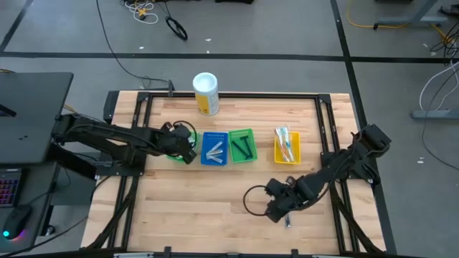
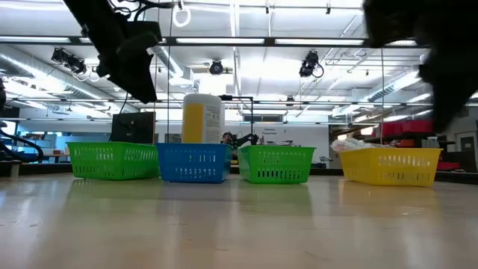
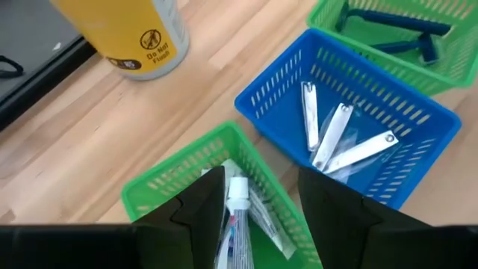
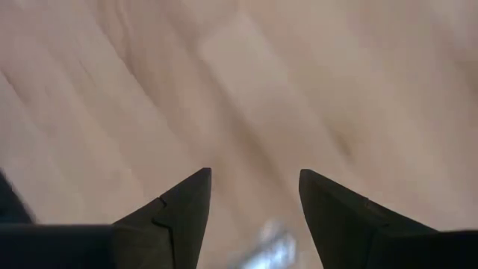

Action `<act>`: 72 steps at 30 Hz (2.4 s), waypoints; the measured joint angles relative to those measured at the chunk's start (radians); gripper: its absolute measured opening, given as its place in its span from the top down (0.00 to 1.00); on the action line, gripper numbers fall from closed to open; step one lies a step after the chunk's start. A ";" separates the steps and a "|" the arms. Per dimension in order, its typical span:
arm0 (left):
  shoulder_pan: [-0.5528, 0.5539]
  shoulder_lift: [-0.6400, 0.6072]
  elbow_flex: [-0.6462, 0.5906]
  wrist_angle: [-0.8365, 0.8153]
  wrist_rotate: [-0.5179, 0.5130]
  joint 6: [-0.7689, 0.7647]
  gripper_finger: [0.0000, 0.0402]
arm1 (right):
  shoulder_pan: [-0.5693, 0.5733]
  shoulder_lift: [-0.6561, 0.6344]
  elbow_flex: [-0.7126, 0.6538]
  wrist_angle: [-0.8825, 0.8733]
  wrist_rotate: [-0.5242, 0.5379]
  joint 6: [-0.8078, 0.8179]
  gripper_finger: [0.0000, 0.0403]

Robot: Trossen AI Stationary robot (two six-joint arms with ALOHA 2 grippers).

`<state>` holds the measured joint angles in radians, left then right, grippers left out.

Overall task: Pick & Place Travel size toiletries
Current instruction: Put the silver nail cutter into the blue bin

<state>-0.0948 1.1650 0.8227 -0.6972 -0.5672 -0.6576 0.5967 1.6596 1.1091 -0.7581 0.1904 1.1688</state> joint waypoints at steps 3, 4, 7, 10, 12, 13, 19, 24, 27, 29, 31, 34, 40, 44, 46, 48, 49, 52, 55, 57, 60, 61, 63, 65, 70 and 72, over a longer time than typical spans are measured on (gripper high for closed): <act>0.000 -0.003 0.000 0.005 0.001 0.003 0.56 | 0.023 0.000 0.019 -0.073 -0.108 0.181 0.47; 0.000 -0.003 0.000 0.010 0.001 0.004 0.56 | 0.032 0.001 0.023 -0.099 -0.140 0.252 0.47; 0.000 -0.002 -0.001 0.015 0.001 0.025 0.56 | 0.062 0.001 0.023 -0.152 -0.229 0.426 0.47; 0.000 -0.002 -0.001 0.015 0.001 0.030 0.56 | 0.097 0.001 0.023 -0.178 -0.262 0.549 0.47; 0.000 -0.002 -0.001 0.016 0.002 0.037 0.56 | 0.119 0.001 0.023 -0.175 -0.267 0.625 0.47; 0.000 -0.002 -0.001 0.016 0.003 0.043 0.56 | 0.129 0.002 0.023 -0.174 -0.268 0.660 0.47; 0.000 -0.002 -0.001 0.018 0.010 0.068 0.56 | 0.167 0.050 0.023 -0.143 -0.274 0.744 0.47; 0.000 -0.002 -0.001 0.018 0.010 0.071 0.56 | 0.170 0.104 0.023 -0.089 -0.278 0.744 0.47; 0.000 -0.002 -0.001 0.018 0.010 0.071 0.56 | 0.168 0.131 0.023 -0.079 -0.279 0.745 0.47; 0.000 -0.002 -0.001 0.018 0.011 0.071 0.56 | 0.168 0.143 0.023 -0.067 -0.278 0.745 0.47; 0.000 -0.002 -0.001 0.018 0.011 0.071 0.56 | 0.168 0.151 0.023 -0.056 -0.268 0.747 0.47; 0.000 -0.002 -0.001 0.018 0.011 0.071 0.56 | 0.168 0.162 0.023 -0.055 -0.254 0.758 0.47; 0.000 -0.002 -0.001 0.018 0.011 0.071 0.56 | 0.168 0.202 0.023 -0.045 -0.254 0.764 0.48; 0.000 -0.002 -0.001 0.018 0.012 0.075 0.56 | 0.168 0.222 0.027 -0.040 -0.255 0.760 0.51; 0.000 -0.002 -0.001 0.018 0.012 0.081 0.56 | 0.168 0.224 0.027 -0.040 -0.255 0.760 0.54; 0.000 -0.002 -0.001 0.018 0.012 0.081 0.56 | 0.168 0.224 0.027 -0.041 -0.255 0.760 0.58; 0.000 -0.002 -0.001 0.018 0.012 0.081 0.56 | 0.168 0.224 0.027 -0.041 -0.255 0.759 0.60; 0.000 -0.002 -0.001 0.018 0.012 0.080 0.56 | 0.168 0.225 0.027 -0.042 -0.255 0.757 0.68; 0.000 -0.002 -0.001 0.018 0.011 0.080 0.56 | 0.168 0.225 0.026 -0.045 -0.253 0.747 0.75; 0.000 -0.002 -0.001 0.018 0.012 0.079 0.56 | 0.168 0.225 0.026 -0.045 -0.245 0.726 0.79; 0.000 -0.002 -0.001 0.023 0.023 0.082 0.56 | 0.168 0.223 0.026 -0.045 -0.236 0.684 0.82; 0.000 -0.002 -0.001 0.034 0.037 0.094 0.56 | 0.167 0.222 0.025 -0.045 -0.236 0.676 0.82; 0.000 -0.002 -0.001 0.074 0.075 0.122 0.56 | 0.164 0.218 0.024 -0.045 -0.236 0.671 0.83; 0.000 -0.002 -0.001 0.130 0.119 0.147 0.56 | 0.163 0.213 0.023 -0.044 -0.226 0.666 0.83; -0.012 -0.002 -0.001 0.325 0.254 0.236 0.56 | 0.149 0.180 0.021 -0.030 -0.064 0.618 0.83; -0.024 -0.002 -0.001 0.391 0.313 0.254 0.56 | 0.145 0.164 0.021 -0.003 0.025 0.561 0.83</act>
<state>-0.1185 1.1625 0.8215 -0.3060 -0.2543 -0.4041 0.7419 1.8232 1.1297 -0.7613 0.2155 1.7302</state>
